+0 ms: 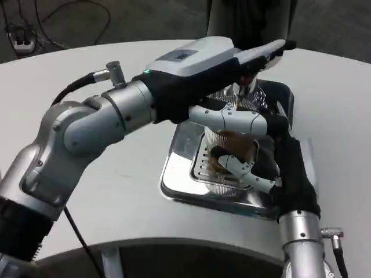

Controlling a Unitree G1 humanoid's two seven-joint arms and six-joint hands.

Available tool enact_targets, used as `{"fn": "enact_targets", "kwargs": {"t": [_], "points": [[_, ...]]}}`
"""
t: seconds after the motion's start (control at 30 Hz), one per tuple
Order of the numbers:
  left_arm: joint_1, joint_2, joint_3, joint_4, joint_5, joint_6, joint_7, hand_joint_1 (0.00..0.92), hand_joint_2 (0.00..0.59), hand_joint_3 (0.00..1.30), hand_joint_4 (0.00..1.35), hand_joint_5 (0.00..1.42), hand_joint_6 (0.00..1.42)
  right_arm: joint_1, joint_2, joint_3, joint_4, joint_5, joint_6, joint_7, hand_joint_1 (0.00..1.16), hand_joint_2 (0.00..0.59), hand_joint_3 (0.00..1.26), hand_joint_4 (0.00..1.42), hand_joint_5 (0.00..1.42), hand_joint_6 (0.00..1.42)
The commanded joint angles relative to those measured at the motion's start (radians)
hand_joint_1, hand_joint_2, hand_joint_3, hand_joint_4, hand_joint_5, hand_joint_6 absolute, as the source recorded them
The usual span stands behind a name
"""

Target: Grasp the cup under the faucet to collect the drink, then remove the cup.

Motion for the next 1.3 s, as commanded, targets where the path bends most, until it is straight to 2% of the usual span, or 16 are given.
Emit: {"fn": "enact_targets", "kwargs": {"t": [0.03,0.33,0.63,0.97,1.3], "points": [[0.033,0.007,-0.035,0.047,0.047,0.024,-0.038,0.0,0.056,0.0,0.03,0.11,0.04,-0.049,0.003,0.004,0.066,-0.01,-0.033,-0.023,0.91,0.139,0.06,0.11,0.12,0.2],[0.021,0.01,-0.031,0.076,0.047,0.016,-0.035,0.0,0.056,0.0,0.03,0.11,0.04,-0.124,0.009,0.009,0.165,-0.036,-0.044,-0.076,0.9,0.136,0.05,0.09,0.1,0.14],[0.011,0.009,-0.029,0.102,0.046,0.004,-0.028,0.0,0.062,0.0,0.03,0.11,0.04,-0.153,0.013,0.018,0.183,-0.051,-0.025,-0.1,0.89,0.136,0.04,0.1,0.1,0.12],[0.006,0.012,-0.025,0.121,0.045,-0.004,-0.025,0.0,0.063,0.0,0.03,0.11,0.04,-0.127,0.037,0.059,0.165,-0.088,-0.013,-0.137,0.89,0.145,0.1,0.21,0.21,0.21],[0.008,0.019,-0.02,0.124,0.045,-0.005,-0.025,0.0,0.068,0.0,0.03,0.12,0.04,-0.185,0.041,0.054,0.251,-0.079,-0.016,-0.148,0.89,0.145,0.12,0.31,0.31,0.27]]}}
